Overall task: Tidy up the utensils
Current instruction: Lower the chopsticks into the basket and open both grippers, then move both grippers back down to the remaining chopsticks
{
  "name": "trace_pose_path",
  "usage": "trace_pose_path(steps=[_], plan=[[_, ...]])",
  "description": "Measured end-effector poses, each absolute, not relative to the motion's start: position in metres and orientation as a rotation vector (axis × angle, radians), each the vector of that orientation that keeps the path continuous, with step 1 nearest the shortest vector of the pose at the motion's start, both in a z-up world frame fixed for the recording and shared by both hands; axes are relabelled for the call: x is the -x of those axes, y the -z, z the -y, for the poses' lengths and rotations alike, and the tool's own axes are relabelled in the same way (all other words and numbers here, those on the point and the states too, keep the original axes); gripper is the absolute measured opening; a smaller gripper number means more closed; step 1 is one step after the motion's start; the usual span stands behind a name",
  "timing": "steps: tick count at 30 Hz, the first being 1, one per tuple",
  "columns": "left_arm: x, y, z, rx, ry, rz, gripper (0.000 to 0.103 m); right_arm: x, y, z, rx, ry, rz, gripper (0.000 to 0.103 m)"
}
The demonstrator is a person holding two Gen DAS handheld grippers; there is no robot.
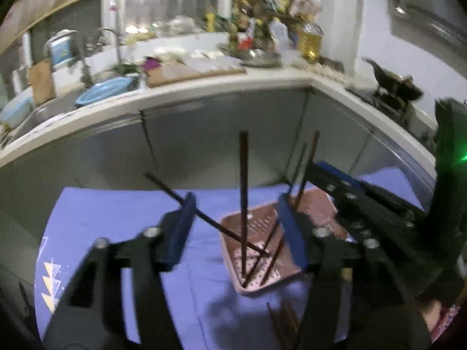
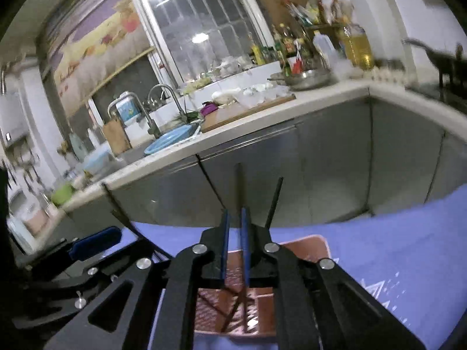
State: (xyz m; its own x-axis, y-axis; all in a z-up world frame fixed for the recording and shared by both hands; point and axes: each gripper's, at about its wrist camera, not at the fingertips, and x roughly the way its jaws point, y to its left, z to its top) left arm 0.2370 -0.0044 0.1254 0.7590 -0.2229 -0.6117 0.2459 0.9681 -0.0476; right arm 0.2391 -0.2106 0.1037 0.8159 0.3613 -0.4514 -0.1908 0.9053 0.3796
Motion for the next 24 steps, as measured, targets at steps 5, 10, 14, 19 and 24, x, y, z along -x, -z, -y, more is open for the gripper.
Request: trace_pose_path(steps=[5,10,14,19,24], plan=[[-0.205,-0.16,-0.016,0.007,0.232,-0.557,0.058,-0.196,-0.138,0.218,-0.34,-0.299,-0.421,0.062],[-0.15,-0.183,-0.037,0.029,0.223,-0.429,0.063,-0.132,-0.144,0.231,-0.389,-0.318,-0.348,0.096],[-0.106,-0.153,-0.054,0.051,0.27,-0.45,0.063,-0.092,-0.098,0.244,-0.401,-0.338,-0.475,0.1],[-0.09,-0.05,-0.044,0.016,0.352,-0.721,0.05,-0.064,0.001,0.245,-0.356,-0.287,-0.818,0.035],[-0.078,0.027,-0.013,0.022,0.435,-0.961,0.042,-0.026,0.041,0.213,-0.183,-0.308,-0.894,0.027]])
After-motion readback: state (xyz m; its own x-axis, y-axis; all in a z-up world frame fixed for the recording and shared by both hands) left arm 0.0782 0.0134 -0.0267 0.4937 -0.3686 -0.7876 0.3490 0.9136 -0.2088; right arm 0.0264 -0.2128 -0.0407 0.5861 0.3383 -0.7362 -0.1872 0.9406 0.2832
